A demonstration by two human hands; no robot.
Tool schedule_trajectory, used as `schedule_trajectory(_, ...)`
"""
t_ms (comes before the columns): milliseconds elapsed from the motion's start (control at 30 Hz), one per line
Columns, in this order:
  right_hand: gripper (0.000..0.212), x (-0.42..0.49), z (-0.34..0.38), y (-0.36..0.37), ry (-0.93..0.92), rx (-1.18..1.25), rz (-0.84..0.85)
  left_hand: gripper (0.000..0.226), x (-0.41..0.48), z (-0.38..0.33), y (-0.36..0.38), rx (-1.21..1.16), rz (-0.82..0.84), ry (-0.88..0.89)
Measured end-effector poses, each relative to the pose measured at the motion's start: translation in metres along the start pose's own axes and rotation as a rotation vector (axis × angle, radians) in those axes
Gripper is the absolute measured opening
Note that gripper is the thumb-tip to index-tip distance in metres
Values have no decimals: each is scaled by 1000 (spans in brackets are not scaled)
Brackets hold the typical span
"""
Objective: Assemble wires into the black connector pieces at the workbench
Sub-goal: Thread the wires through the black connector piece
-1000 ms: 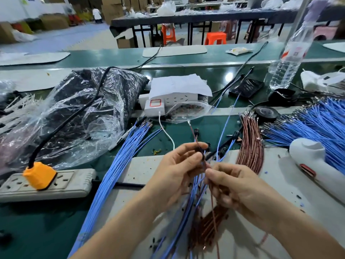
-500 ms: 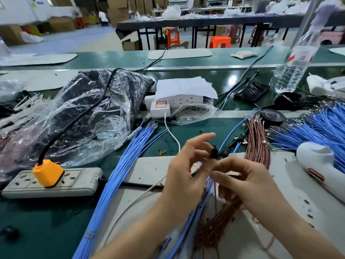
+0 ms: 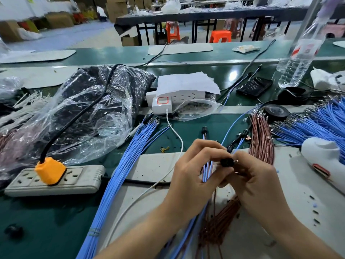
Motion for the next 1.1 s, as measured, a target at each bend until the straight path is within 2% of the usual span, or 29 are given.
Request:
schedule_trajectory(467,14,0,11,-1,-148,-128,-11,17,-2,1,0,27,-1,28)
schedule_trajectory(600,16,0,8,1,-152,-143,8,16,-2,-1,2,48,11,47)
schedule_trajectory(733,4,-1,4,4,-151,-151,31,16,-3,0,2,36,16,44)
schedule_trajectory(867,24,-1,3,7,-155,-151,61,16,-3,2,4,-12,34,22)
schedule_trajectory(967,10,-1,-1,7,-124,-161,53,17,-3,3,3,-31,34,9)
schedule_trajectory(1100,10,-2,-7,9,-71,-134,72,17,-2,3,1,-50,11,6)
Point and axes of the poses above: each hand's wrist, its own x-axis towards the middle knuckle, its own y-axis out of the palm, z = x × y, the point moved 10 cm from there along x, towards the middle knuckle, and after that the axes turned 9 degrees about -z, right-handed, at the moved point
